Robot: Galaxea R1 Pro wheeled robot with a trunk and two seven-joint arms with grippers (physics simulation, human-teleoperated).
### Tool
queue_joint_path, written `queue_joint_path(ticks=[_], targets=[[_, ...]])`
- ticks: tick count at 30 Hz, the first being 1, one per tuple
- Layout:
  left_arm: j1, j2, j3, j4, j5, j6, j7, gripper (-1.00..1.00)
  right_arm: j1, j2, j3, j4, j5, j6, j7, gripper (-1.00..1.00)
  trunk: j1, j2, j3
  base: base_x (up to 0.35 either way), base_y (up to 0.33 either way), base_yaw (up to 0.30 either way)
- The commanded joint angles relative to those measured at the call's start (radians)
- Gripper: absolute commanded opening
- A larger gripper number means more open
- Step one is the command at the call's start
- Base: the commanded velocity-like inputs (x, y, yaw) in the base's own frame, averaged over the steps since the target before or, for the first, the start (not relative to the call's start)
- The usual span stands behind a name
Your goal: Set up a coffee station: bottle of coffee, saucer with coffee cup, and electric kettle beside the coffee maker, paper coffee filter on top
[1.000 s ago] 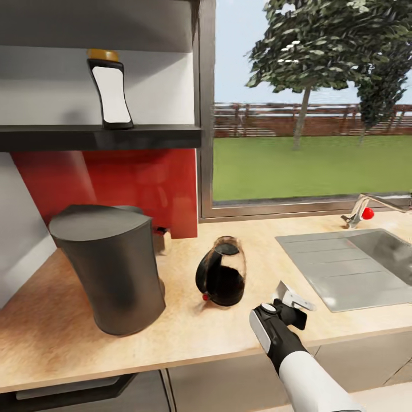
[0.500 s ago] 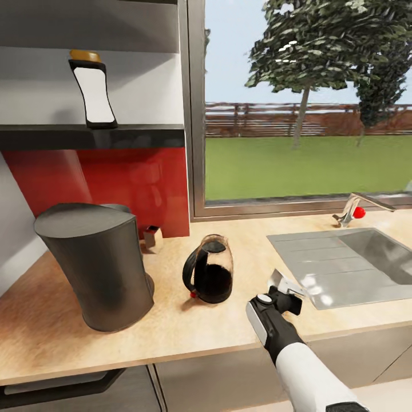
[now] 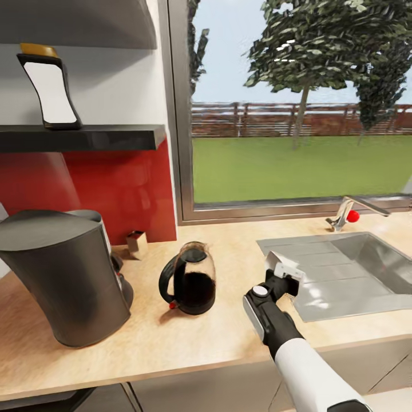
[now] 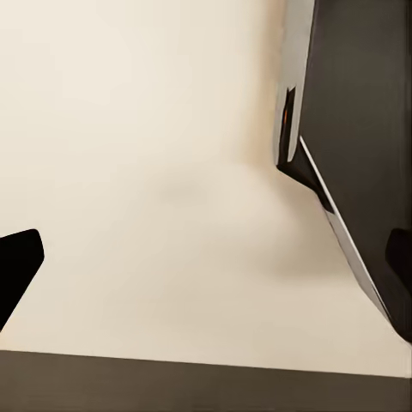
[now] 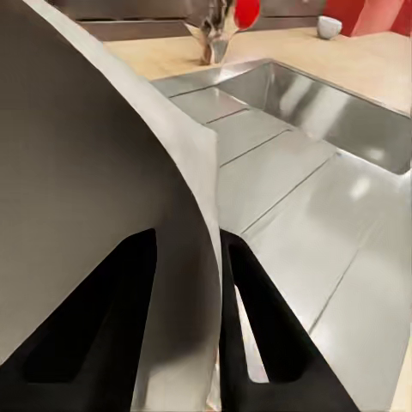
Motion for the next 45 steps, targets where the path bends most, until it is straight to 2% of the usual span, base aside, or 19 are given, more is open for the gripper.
queue_joint_path(ticks=[1, 3, 4, 6, 14, 19, 31, 45], targets=[[-0.001, -0.001, 0.001, 0.002, 0.002, -0.006, 0.002, 1.00, 0.000, 0.000, 0.010, -0.006, 0.002, -0.001, -0.005, -1.00, 0.001, -0.002, -0.002, 0.003, -0.292, 0.000], [-0.001, -0.002, 0.001, 0.002, 0.002, -0.006, 0.002, 1.00, 0.000, 0.000, 0.021, -0.012, 0.017, -0.006, -0.007, -1.00, 0.001, -0.002, -0.002, 0.001, -0.292, 0.000], [-0.001, -0.002, 0.001, 0.002, 0.002, -0.006, 0.002, 1.00, 0.000, 0.000, 0.170, -0.012, 0.064, -0.182, -0.007, -1.00, 0.001, -0.002, -0.002, 0.001, -0.293, 0.000], [-0.001, -0.002, 0.001, 0.002, 0.002, -0.006, 0.002, 1.00, 0.000, 0.000, 0.181, -0.012, 0.064, -0.182, -0.008, -1.00, 0.001, -0.002, -0.002, 0.000, -0.293, 0.000], [-0.001, -0.003, 0.003, 0.002, 0.006, -0.007, 0.002, 1.00, 0.000, 0.001, 0.193, -0.016, 0.063, -0.184, -0.011, -1.00, 0.001, -0.002, -0.003, -0.001, -0.293, 0.124], [-0.001, -0.003, 0.002, 0.002, 0.049, -0.007, 0.002, 1.00, 0.001, 0.002, 0.193, -0.015, 0.061, -0.184, -0.008, -1.00, 0.001, -0.002, -0.006, -0.074, -0.293, 0.265], [0.000, -0.003, 0.004, 0.002, 0.053, -0.008, 0.002, 1.00, 0.000, 0.002, 0.193, -0.012, 0.061, -0.182, -0.007, -1.00, 0.001, -0.002, -0.016, -0.064, -0.291, 0.270], [0.000, -0.009, 0.004, 0.003, 0.054, -0.008, 0.002, 1.00, 0.000, 0.002, 0.193, -0.011, 0.060, -0.182, -0.006, -1.00, 0.001, -0.002, -0.028, -0.232, -0.189, 0.270]])
